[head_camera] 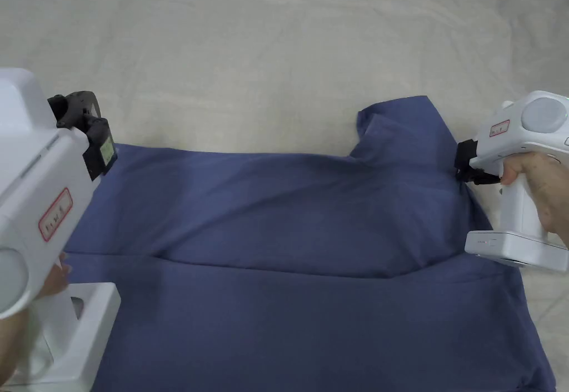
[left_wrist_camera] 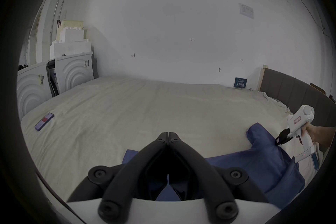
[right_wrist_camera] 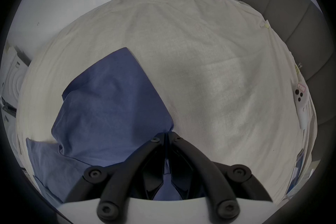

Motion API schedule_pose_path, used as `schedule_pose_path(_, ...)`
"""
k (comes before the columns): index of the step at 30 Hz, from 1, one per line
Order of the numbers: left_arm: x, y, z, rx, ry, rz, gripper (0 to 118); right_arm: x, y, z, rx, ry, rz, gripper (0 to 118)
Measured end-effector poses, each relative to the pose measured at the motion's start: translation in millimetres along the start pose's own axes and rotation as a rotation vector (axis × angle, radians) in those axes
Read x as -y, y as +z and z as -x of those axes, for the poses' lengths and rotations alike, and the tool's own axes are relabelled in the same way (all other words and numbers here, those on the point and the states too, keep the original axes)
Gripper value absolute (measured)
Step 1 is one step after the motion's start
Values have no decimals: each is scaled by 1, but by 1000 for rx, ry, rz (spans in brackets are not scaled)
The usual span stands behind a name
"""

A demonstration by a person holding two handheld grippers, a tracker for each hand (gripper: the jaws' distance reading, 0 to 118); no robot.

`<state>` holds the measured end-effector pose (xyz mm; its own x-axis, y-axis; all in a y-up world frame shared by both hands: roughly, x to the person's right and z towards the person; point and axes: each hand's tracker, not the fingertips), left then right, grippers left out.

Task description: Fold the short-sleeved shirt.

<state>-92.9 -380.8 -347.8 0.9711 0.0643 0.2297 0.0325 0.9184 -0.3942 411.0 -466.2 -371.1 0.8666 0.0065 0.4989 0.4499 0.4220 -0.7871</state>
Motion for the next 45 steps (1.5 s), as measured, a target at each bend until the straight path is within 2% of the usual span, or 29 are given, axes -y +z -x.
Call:
schedule_pose_path(2,-7,-8,6,13,30,38,3,-1,6,0,-3,11,-11,3)
schedule_pose_path(3,-12,-15,11,14,58,86,13,-1,10,0,-4,12,-17,3)
schedule_pose_path(4,-16,-23,16,28,84,126,25,-2,14,0,-8,18,-23,3)
schedule_pose_path(5,-20,-31,22,35,104,153,43,-4,16,0,-7,25,-31,3)
schedule_pose_path(6,-25,-38,26,37,122,177,67,-5,19,0,-5,30,-40,3)
schedule_pose_path(9,-37,-65,39,36,115,244,104,-8,27,1,-8,46,-53,3)
schedule_pose_path(11,-42,-91,54,6,108,315,116,-9,31,2,-8,56,-61,3)
schedule_pose_path(14,-49,-118,65,-21,112,418,117,-9,35,6,-7,72,-66,3)
schedule_pose_path(18,-38,-159,78,-62,63,578,117,-8,36,8,-1,80,-67,3)
schedule_pose_path(21,-23,-186,82,-142,-99,703,115,-8,35,7,-7,76,-64,3)
schedule_pose_path(22,-18,-191,84,-145,-113,730,111,-7,35,7,-6,79,-66,3)
schedule_pose_path(25,-13,-203,94,-180,-42,761,97,-4,34,7,-8,95,-68,3)
schedule_pose_path(27,-12,-204,97,-187,4,745,94,-3,32,7,-8,98,-65,3)
schedule_pose_path(30,-9,-208,96,-175,0,753,91,-2,28,7,-6,98,-62,3)
schedule_pose_path(32,-4,-209,92,-168,-35,779,78,-1,28,6,-8,99,-60,3)
schedule_pose_path(33,-1,-209,90,-165,-45,790,63,-1,27,6,-7,98,-60,3)
schedule_pose_path(36,-2,-209,87,-122,10,784,29,-1,27,6,-4,96,-58,3)
schedule_pose_path(38,-6,-210,82,-110,14,797,0,-1,28,6,-4,96,-58,3)
schedule_pose_path(41,-10,-204,78,-109,-62,796,0,0,32,8,-2,98,-59,3)
schedule_pose_path(45,-26,-186,88,-80,14,690,0,-1,43,6,-8,83,-77,3)
